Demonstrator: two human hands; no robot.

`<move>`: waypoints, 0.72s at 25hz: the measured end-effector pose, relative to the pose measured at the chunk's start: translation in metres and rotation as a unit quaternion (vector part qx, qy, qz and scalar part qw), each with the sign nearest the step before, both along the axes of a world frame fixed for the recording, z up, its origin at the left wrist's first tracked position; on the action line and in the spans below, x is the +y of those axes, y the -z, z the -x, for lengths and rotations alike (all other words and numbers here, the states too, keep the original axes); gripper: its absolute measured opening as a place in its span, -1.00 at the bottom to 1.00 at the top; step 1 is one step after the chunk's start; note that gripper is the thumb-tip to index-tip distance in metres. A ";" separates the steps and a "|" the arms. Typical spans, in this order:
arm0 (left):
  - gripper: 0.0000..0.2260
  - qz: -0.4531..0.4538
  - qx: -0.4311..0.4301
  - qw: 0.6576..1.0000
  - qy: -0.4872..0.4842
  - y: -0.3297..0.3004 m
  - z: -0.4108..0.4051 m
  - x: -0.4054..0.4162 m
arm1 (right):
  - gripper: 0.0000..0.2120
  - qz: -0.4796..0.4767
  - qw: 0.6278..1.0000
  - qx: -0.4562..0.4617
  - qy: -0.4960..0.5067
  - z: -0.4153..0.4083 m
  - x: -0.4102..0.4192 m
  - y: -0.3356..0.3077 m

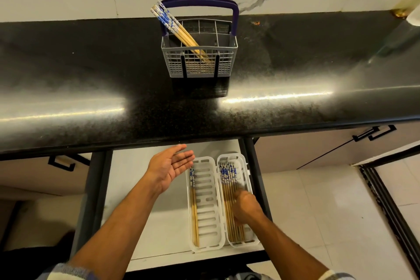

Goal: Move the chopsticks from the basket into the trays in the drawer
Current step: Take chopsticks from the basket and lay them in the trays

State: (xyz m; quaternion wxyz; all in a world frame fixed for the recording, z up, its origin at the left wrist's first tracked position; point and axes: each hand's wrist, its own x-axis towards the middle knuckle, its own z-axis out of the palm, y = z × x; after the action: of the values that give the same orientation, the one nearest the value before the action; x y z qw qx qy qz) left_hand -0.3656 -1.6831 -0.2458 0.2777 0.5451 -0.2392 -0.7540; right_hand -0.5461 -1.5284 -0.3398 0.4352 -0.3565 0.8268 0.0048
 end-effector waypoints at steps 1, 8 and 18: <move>-0.80 -0.001 0.001 1.000 0.000 -0.001 -0.001 0.000 | -0.71 -0.004 1.000 0.002 0.001 0.000 0.001 0.000; -0.80 -0.010 -0.001 1.000 -0.010 0.000 -0.005 0.006 | -0.74 -0.005 0.998 0.045 -0.042 0.013 0.002 0.002; -0.79 -0.011 -0.001 1.000 -0.024 0.002 -0.011 0.008 | -0.80 -0.003 0.991 0.087 -0.105 -0.008 0.000 0.013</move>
State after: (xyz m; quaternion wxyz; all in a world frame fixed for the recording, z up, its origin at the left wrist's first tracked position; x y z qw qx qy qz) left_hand -0.3545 -1.6756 -0.2480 0.2896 0.5544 -0.2182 -0.7491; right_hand -0.5376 -1.5285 -0.3524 0.3593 -0.4386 0.8194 0.0842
